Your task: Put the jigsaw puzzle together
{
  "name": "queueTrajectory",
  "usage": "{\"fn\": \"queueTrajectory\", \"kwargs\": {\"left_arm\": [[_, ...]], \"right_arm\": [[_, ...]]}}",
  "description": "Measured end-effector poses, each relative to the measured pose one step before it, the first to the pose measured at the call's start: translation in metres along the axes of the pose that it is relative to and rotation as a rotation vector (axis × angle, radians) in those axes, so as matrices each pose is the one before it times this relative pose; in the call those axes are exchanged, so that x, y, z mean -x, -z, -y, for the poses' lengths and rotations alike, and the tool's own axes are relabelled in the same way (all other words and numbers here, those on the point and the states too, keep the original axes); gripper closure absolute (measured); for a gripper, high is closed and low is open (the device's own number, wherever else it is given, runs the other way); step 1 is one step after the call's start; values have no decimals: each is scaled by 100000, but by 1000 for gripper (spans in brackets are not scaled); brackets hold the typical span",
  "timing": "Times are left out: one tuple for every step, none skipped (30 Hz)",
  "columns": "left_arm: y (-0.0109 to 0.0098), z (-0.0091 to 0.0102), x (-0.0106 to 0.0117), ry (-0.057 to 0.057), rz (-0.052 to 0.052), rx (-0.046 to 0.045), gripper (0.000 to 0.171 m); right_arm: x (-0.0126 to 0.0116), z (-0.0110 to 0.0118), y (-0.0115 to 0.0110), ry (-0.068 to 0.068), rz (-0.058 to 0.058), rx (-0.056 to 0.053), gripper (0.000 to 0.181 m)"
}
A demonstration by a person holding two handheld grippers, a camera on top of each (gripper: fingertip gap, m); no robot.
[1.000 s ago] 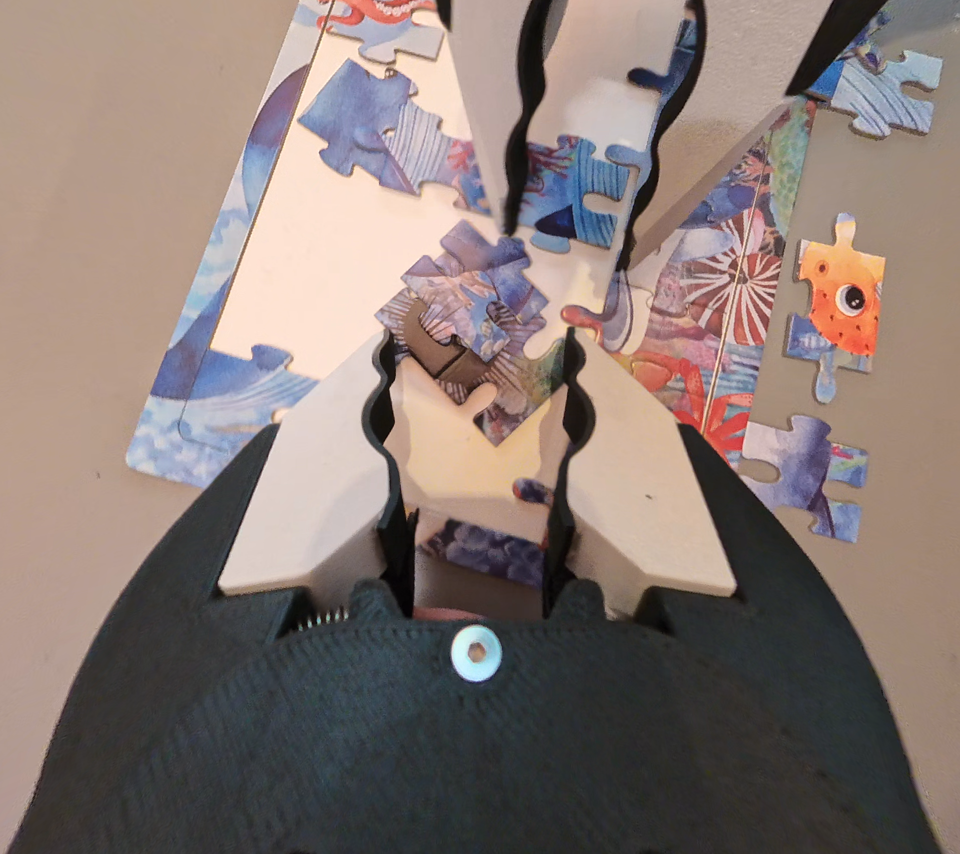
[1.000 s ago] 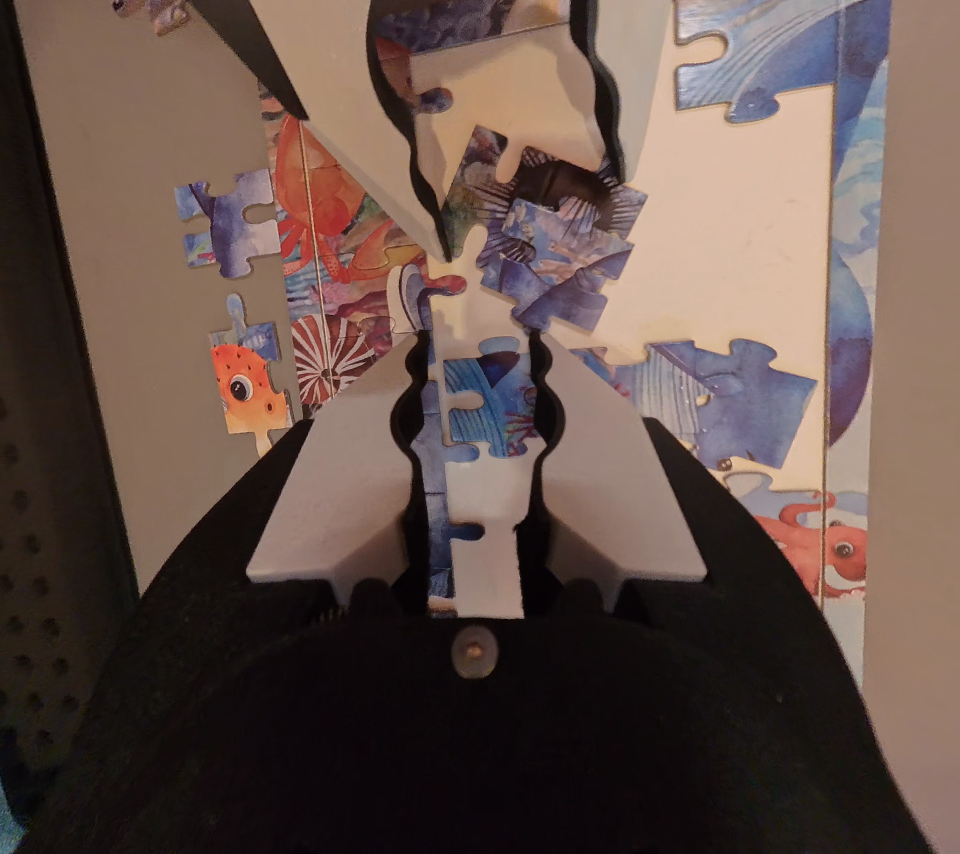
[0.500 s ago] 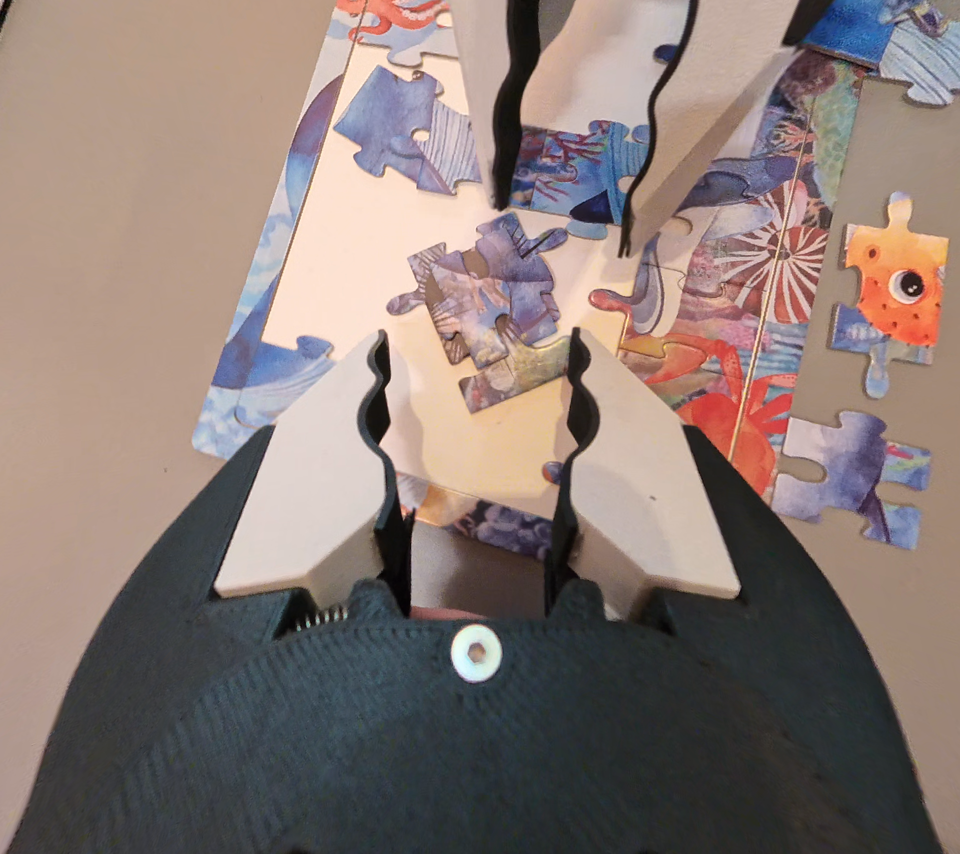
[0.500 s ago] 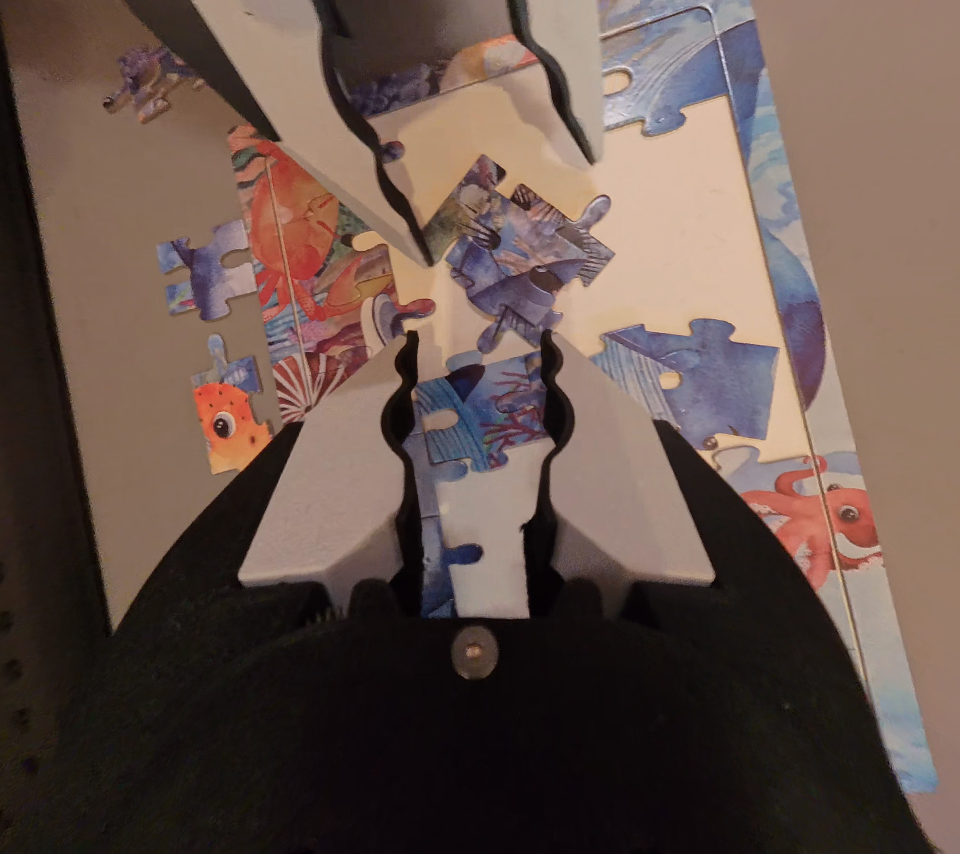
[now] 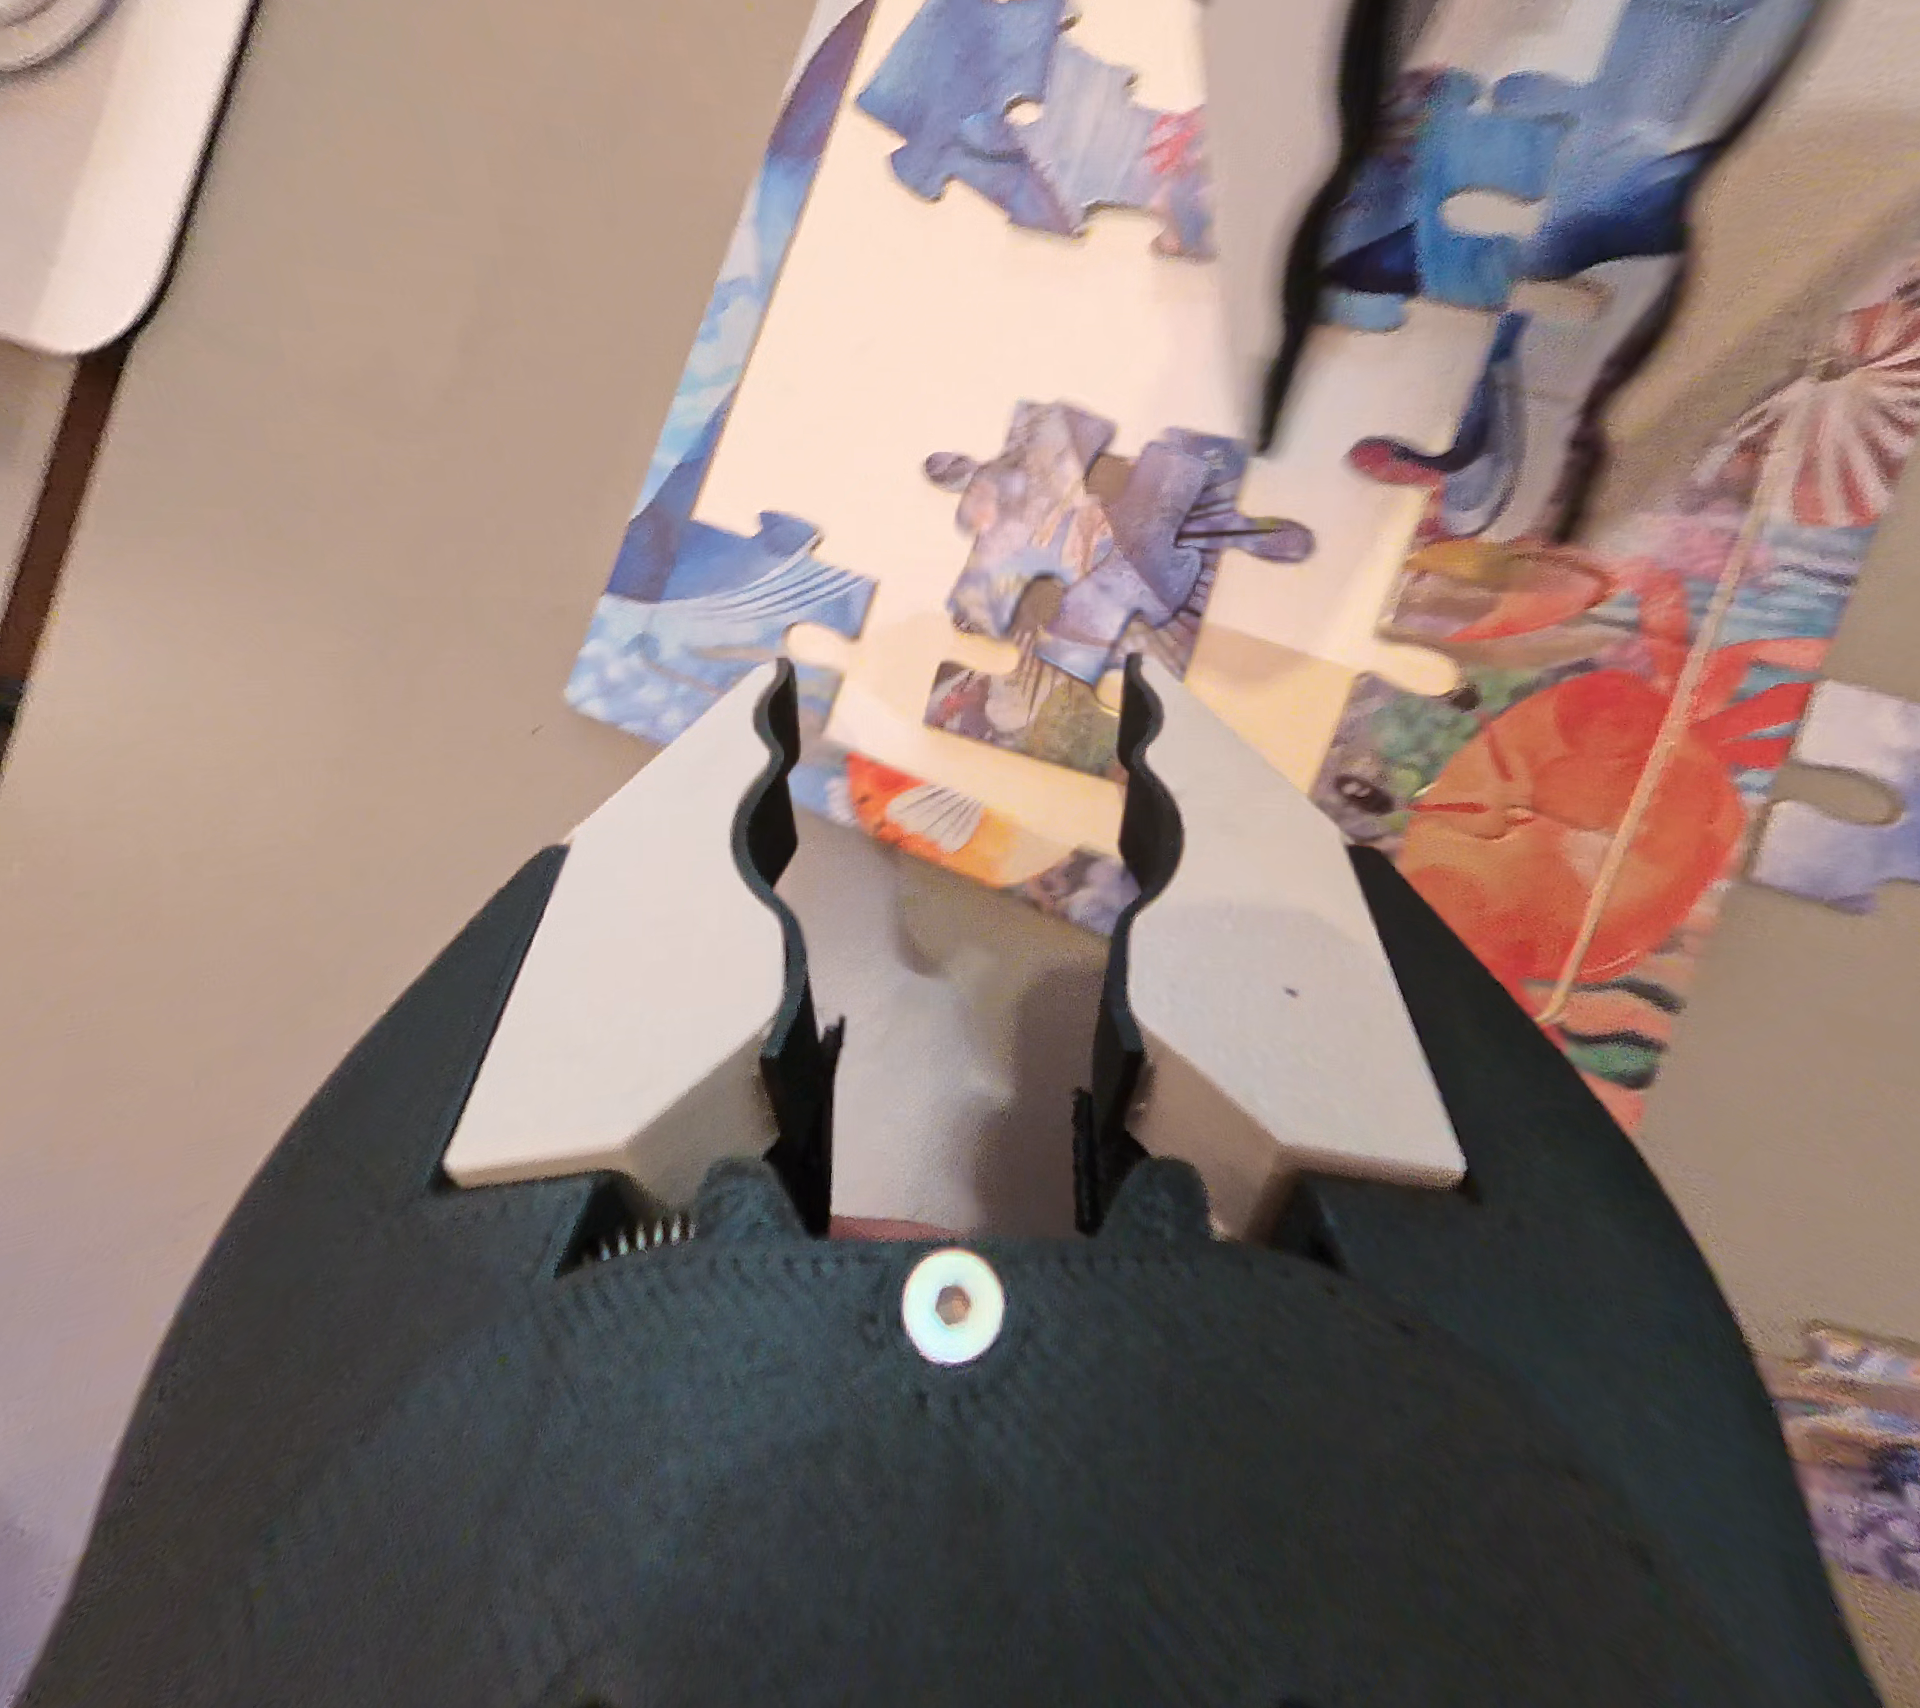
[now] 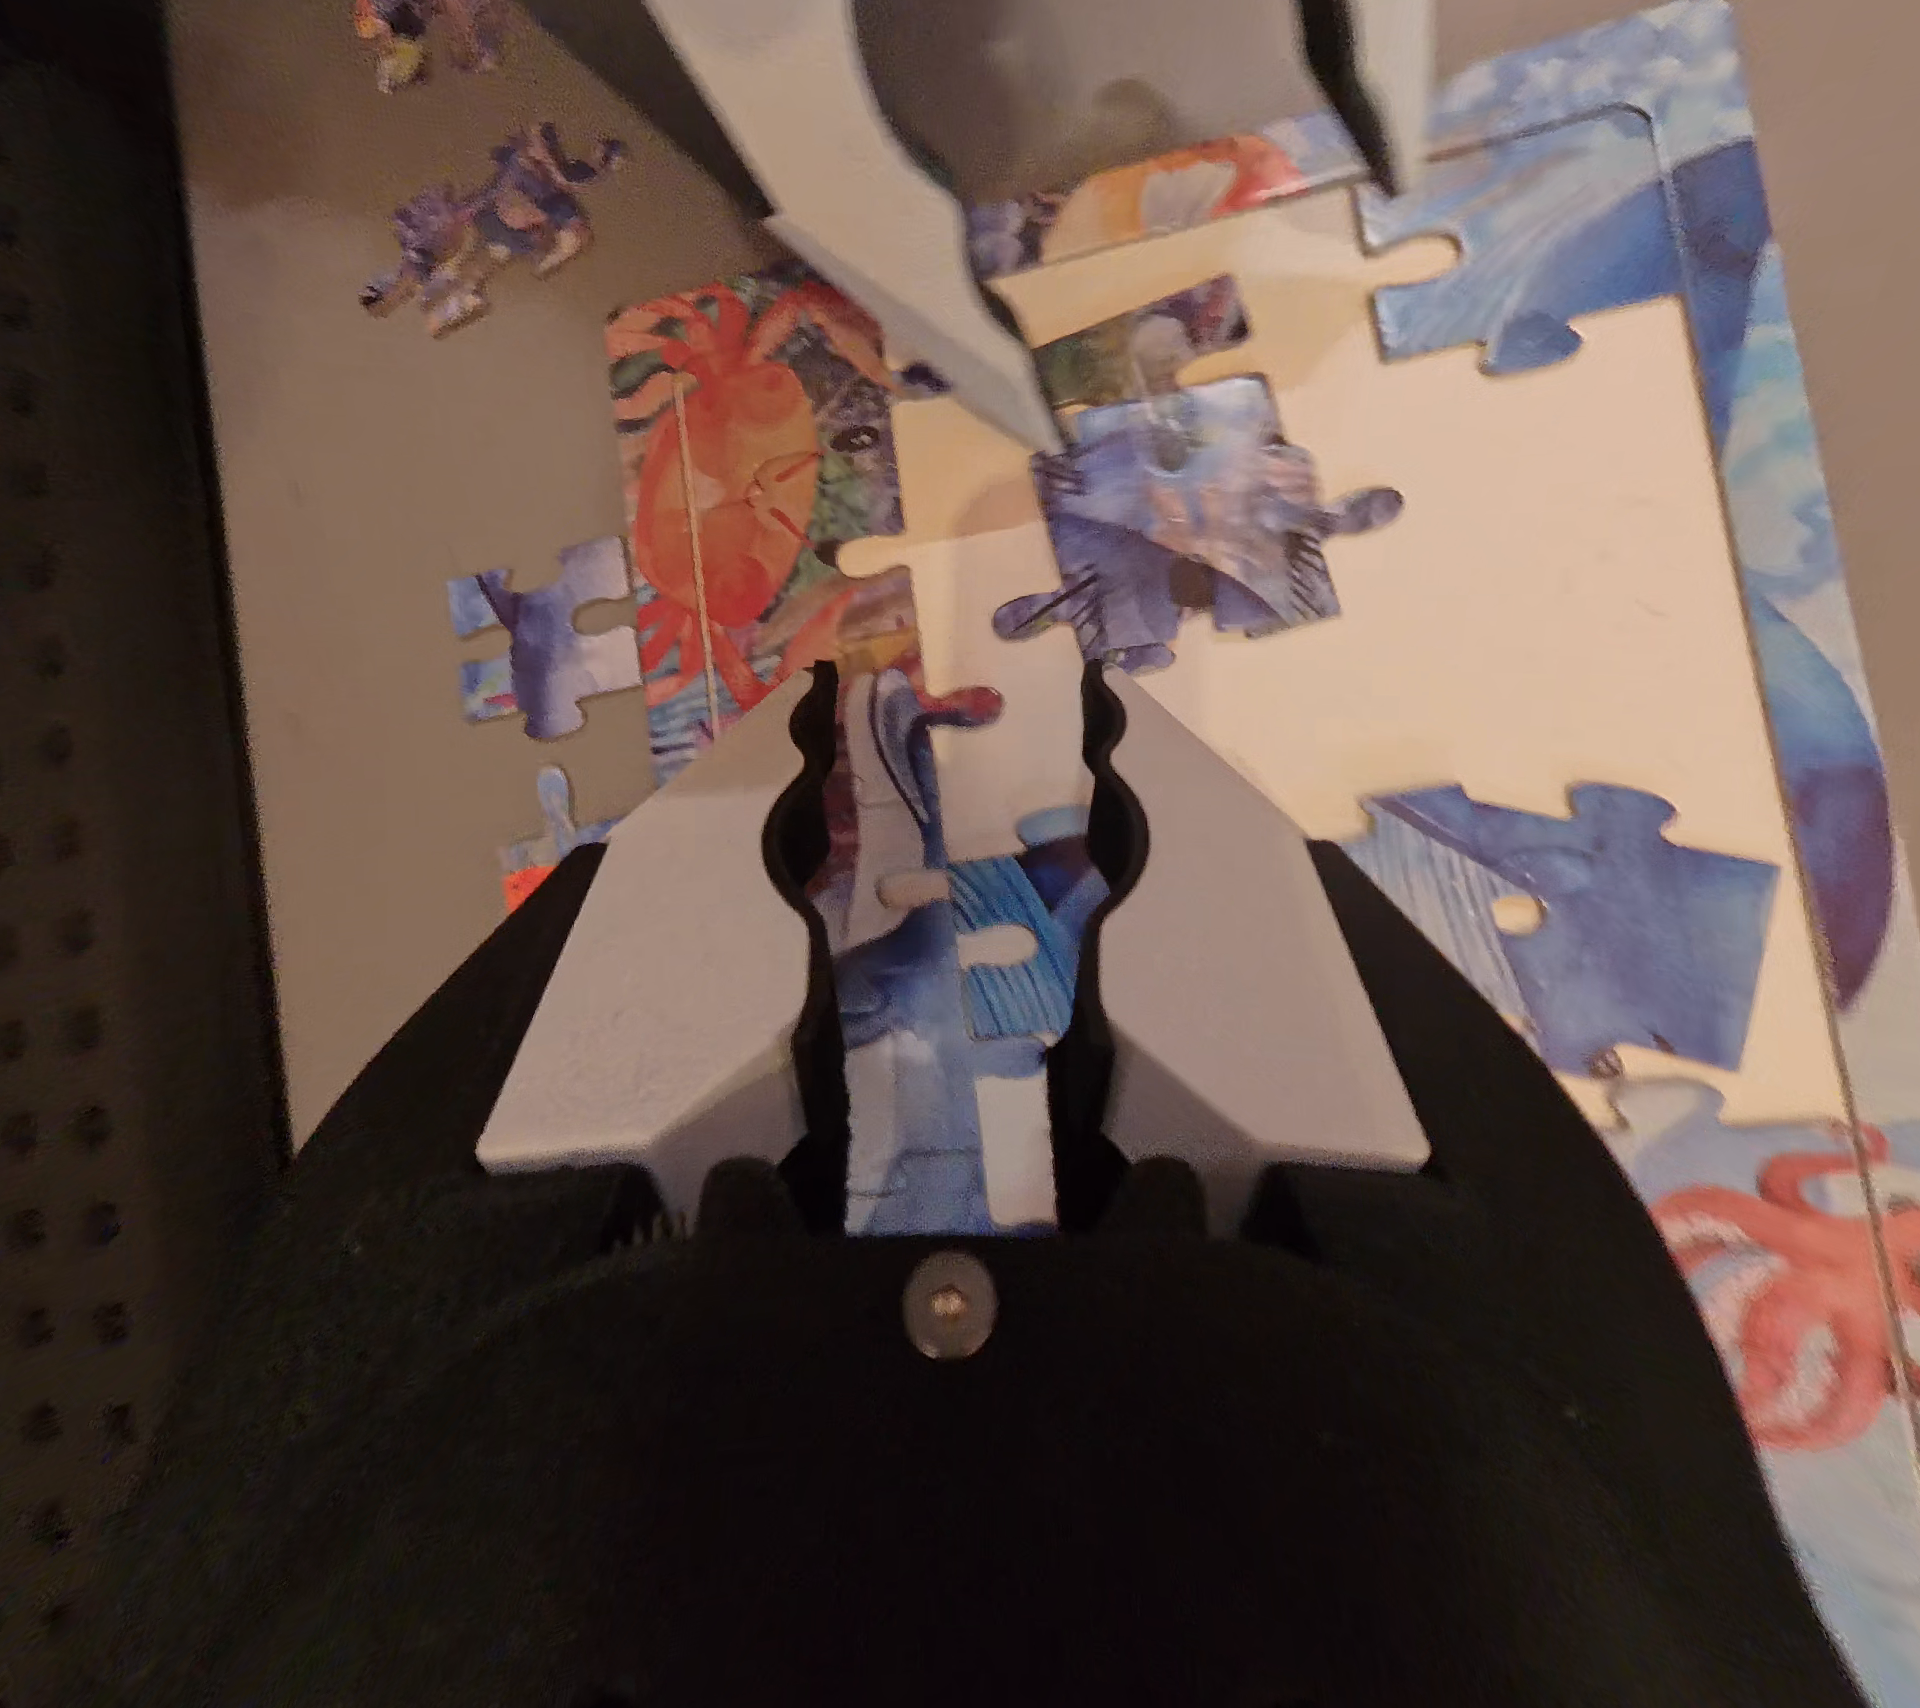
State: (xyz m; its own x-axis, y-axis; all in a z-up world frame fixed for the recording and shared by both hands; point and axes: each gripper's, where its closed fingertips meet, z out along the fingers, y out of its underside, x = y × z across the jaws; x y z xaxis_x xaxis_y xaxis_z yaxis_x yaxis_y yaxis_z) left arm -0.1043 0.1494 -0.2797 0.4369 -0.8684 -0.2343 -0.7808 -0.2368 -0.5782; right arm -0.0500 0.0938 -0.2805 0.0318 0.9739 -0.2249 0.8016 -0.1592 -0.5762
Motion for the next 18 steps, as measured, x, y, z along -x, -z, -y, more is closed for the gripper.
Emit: {"fn": "queueTrajectory", "kwargs": {"left_arm": [[171, -458, 506, -161, 1899, 1589, 112], [134, -351, 242, 363, 576, 1120, 111], [173, -94, -38, 600, -752, -34, 111], [187, 40, -13, -48, -295, -732, 111], [169, 119, -51, -332, -546, -863, 111], [90, 251, -216, -836, -1456, -1426, 111], [-52, 299, -195, -648, -1253, -1386, 112], [-245, 141, -48, 475, -612, 40, 112], [-331, 71, -135, -395, -730, 309, 112], [-349, 71, -345, -678, -1650, 226, 112], [-163, 315, -400, 555, -2054, -1365, 115], [-127, 62, -387, 426, -1836, 127, 115], [-42, 3, -176, -672, -99, 241, 116], [20, 2, -250, -188, -735, 42, 117], [-4, -54, -490, 463, -2400, 362, 115], [-28, 30, -412, 576, -1834, -217, 117], [-63, 74, -392, 588, -1813, -320, 118], [-73, 85, -402, 496, -1790, -254, 118]], "right_arm": [[840, 333, -412, 831, 4440, -461, 137], [480, 192, -421, 546, 2261, 527, 136], [-120, 309, -89, 1541, -1442, -303, 136], [-226, 95, 89, 1005, -1652, 707, 136], [-250, 238, 278, -370, -1160, -1034, 136], [-248, 239, 342, -1586, -543, -1481, 137], [-354, 132, 306, -1570, -1201, -1207, 137], [-445, -32, 206, -1003, -2177, -283, 137], [-522, -143, 59, -329, -3046, 714, 138], [-601, -182, -45, -433, -3795, 1080, 138], [-276, -220, -115, -75, -1798, 1471, 138], [-45, -209, -94, 662, -488, 1069, 139], [-16, -74, -29, 692, -221, -154, 139], [-69, 13, -21, -299, -165, -888, 139], [61, -5, -82, -874, 901, -467, 139], [75, -59, -128, -491, 685, 234, 139], [-46, -58, -110, 390, -642, 415, 139], [-92, -55, -91, 501, -1087, 457, 138]]}}
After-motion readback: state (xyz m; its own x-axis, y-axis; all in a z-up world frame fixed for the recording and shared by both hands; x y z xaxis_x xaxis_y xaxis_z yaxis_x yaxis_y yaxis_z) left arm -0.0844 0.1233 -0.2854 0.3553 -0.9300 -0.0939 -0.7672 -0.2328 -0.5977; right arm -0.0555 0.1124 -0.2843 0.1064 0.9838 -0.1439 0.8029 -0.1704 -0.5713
